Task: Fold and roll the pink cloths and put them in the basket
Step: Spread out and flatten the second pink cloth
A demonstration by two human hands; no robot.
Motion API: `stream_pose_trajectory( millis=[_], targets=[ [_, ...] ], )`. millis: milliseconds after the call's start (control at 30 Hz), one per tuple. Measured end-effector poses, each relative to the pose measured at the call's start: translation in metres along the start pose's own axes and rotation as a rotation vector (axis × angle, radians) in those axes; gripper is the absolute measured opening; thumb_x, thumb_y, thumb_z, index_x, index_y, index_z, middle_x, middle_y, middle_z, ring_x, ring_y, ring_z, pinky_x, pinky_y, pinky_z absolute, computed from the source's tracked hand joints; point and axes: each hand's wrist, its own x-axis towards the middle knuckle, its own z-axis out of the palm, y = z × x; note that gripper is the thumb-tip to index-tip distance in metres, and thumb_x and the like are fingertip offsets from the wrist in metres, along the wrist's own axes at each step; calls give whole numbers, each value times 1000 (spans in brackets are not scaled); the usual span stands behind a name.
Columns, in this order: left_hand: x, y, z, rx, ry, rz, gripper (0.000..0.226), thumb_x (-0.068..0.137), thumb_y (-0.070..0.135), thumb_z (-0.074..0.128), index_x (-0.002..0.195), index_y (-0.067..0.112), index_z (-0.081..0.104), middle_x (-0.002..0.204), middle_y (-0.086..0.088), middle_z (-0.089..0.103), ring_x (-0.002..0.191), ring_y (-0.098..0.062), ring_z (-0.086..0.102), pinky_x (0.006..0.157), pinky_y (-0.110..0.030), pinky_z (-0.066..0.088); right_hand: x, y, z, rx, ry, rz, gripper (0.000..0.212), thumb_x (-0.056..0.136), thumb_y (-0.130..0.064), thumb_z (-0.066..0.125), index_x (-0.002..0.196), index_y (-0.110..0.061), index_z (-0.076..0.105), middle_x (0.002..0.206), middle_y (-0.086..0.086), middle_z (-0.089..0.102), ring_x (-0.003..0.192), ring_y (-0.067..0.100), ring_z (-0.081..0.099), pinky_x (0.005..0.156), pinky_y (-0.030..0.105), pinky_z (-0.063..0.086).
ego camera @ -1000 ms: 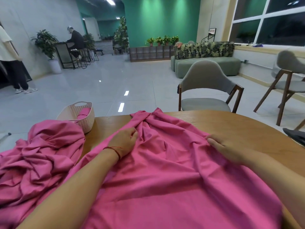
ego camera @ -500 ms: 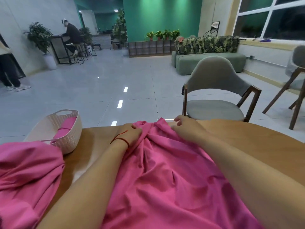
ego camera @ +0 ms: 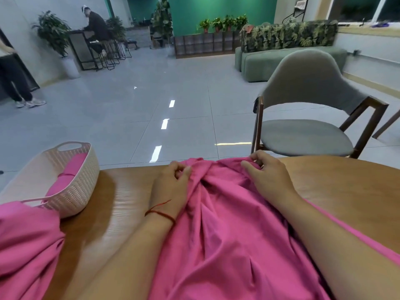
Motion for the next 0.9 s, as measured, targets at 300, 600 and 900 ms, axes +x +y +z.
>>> stream_pose_trajectory(
  millis=[300, 600, 900],
  targets=[
    [13, -11, -21, -29, 14, -144, 24, 106, 35, 55, 93, 19, 68, 82, 4, 70, 81, -16, 65, 69, -29, 42, 7, 12, -3, 135, 124, 76, 11, 94, -30, 75, 87, -24, 69, 79, -11, 73, 79, 9, 67, 79, 39, 55],
    [-5, 5, -18, 104, -90, 135, 32, 78, 50, 84, 99, 34, 66, 97, 15, 62, 88, -3, 60, 79, -22, 50, 1, 6, -2, 107, 91, 57, 7, 92, -30, 75, 89, -29, 69, 75, -11, 73, 77, 10, 67, 78, 40, 56],
    [-6, 8, -14, 105, -37, 190, 28, 80, 39, 85, 95, 29, 65, 98, 12, 59, 92, -12, 59, 84, -29, 51, 2, 8, -1, 111, 85, 46, 8, 91, -30, 76, 87, -29, 69, 76, -20, 71, 75, 10, 66, 76, 41, 56]
  ],
)
